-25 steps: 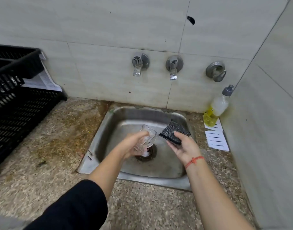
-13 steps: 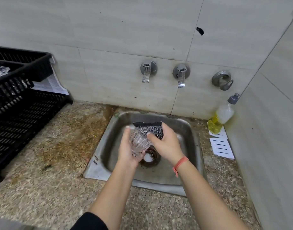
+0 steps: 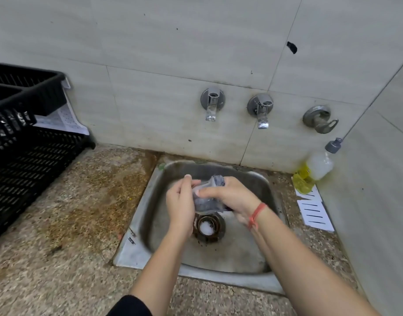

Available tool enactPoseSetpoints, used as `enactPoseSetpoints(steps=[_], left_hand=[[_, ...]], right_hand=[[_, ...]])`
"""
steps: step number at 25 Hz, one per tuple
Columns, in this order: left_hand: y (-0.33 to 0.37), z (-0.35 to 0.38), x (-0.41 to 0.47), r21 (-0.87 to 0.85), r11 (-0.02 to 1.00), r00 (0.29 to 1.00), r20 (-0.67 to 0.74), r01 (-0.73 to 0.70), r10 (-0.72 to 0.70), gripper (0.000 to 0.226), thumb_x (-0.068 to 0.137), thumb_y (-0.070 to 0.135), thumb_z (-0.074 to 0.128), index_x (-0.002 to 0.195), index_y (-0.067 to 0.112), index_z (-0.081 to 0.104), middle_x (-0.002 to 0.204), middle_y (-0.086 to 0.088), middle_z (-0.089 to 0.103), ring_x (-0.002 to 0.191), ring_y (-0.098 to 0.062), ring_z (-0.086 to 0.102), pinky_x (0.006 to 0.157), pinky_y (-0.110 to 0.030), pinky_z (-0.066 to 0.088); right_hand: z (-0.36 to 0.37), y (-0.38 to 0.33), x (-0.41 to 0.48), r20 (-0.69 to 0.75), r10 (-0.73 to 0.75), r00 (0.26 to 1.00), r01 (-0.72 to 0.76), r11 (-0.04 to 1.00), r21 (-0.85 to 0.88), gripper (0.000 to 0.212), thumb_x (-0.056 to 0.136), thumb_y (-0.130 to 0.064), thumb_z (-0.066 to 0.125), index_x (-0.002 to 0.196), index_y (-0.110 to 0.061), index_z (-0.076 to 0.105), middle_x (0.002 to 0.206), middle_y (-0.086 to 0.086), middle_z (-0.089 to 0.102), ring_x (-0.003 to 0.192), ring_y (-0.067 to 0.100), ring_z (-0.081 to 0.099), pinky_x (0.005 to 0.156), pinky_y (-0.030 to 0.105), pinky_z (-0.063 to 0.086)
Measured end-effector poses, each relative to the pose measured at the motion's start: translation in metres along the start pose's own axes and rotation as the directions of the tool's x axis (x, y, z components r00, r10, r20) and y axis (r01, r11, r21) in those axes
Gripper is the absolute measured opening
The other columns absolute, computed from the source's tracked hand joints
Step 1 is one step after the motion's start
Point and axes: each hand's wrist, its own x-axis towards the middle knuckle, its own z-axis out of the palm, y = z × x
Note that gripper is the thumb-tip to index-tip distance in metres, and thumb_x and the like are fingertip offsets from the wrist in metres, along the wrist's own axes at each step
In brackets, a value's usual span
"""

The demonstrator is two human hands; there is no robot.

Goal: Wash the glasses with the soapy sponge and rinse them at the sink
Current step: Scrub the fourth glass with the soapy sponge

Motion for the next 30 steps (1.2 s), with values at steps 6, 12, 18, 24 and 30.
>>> enactPoseSetpoints(steps=[6, 12, 18, 24, 30], left_hand=[[0.007, 0.011, 0.025, 0.041, 0.973, 0.974, 0.005, 0.227, -0.227, 0.035, 0.092, 0.007, 0.044, 0.060, 0.011, 0.057, 0.040, 0.006, 0.053, 0.033, -0.007, 0.047, 0.034, -0.012, 0.030], [-0.011, 0.018, 0.034, 0.110, 0.993, 0.999, -0.010, 0.043, -0.042, 0.032, 0.087, 0.004, 0.046, 0.072, 0.010, 0.073, 0.070, -0.011, 0.069, 0.069, -0.027, 0.063, 0.063, -0.035, 0.050], [-0.003, 0.019, 0.032, 0.061, 0.982, 0.983, -0.039, 0.180, -0.178, 0.033, 0.089, 0.005, 0.046, 0.060, 0.010, 0.060, 0.043, 0.007, 0.054, 0.039, -0.007, 0.049, 0.040, -0.017, 0.036], [-0.006, 0.016, 0.028, 0.182, 0.983, 1.000, -0.023, 0.011, -0.007, 0.027, 0.088, 0.006, 0.050, 0.074, 0.011, 0.073, 0.065, 0.001, 0.065, 0.061, -0.012, 0.057, 0.059, -0.027, 0.045], [-0.017, 0.012, 0.034, 0.085, 0.992, 0.995, -0.030, 0.098, -0.095, 0.027, 0.088, 0.006, 0.050, 0.069, 0.013, 0.068, 0.059, 0.000, 0.063, 0.056, -0.016, 0.058, 0.051, -0.027, 0.043]], right_hand=[[0.010, 0.040, 0.024, -0.408, -0.457, 0.790, 0.199, 0.821, -0.535, 0.031, 0.077, -0.052, 0.060, 0.073, -0.022, 0.060, 0.068, -0.006, 0.065, 0.067, 0.002, 0.060, 0.064, 0.017, 0.045], [-0.005, 0.029, 0.033, -0.215, 0.086, 0.973, -0.013, 0.948, 0.318, 0.022, 0.077, 0.000, 0.069, 0.098, 0.007, 0.068, 0.096, 0.024, 0.070, 0.082, 0.031, 0.068, 0.070, 0.033, 0.058], [0.012, 0.041, 0.030, -0.543, -0.312, 0.779, 0.080, 0.910, -0.408, 0.027, 0.087, -0.036, 0.064, 0.094, -0.010, 0.062, 0.087, -0.002, 0.069, 0.084, 0.014, 0.063, 0.077, 0.027, 0.047], [0.007, 0.029, 0.032, -0.448, 0.024, 0.894, 0.111, 0.956, 0.272, 0.033, 0.074, -0.024, 0.074, 0.091, 0.003, 0.066, 0.090, 0.020, 0.069, 0.084, 0.033, 0.068, 0.073, 0.038, 0.056], [0.009, 0.039, 0.026, -0.447, -0.145, 0.883, 0.087, 0.985, -0.147, 0.032, 0.091, -0.040, 0.056, 0.096, -0.010, 0.067, 0.089, 0.004, 0.072, 0.081, 0.014, 0.068, 0.066, 0.023, 0.048]])
